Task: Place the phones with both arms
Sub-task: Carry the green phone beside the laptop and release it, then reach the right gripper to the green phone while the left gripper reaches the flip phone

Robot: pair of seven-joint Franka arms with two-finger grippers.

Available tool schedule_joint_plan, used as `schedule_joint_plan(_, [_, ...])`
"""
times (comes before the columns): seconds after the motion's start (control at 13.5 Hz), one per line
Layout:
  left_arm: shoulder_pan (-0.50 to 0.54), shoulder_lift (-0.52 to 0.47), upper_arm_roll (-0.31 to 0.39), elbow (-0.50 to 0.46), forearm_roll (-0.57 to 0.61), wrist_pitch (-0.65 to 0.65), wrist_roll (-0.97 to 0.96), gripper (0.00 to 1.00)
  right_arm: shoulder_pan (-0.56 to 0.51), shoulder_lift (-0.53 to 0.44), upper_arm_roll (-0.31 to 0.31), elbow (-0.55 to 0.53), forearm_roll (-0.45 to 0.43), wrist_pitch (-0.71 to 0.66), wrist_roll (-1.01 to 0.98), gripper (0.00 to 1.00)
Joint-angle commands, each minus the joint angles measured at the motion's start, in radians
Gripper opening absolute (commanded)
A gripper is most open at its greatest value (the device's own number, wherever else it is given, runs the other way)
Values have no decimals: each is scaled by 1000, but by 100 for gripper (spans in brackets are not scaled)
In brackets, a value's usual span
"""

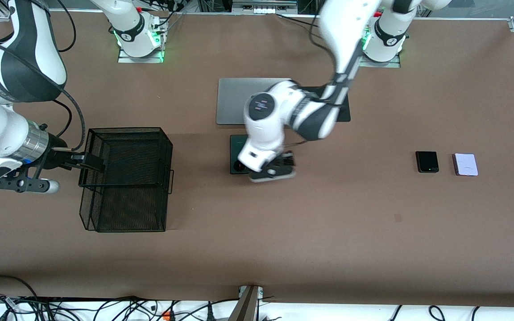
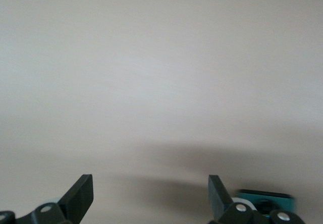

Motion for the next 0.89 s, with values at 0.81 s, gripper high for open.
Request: schedule_joint_plan(0.81, [663, -509, -32, -617, 25, 34, 885, 100, 356, 75, 11, 0, -17, 34, 421, 100])
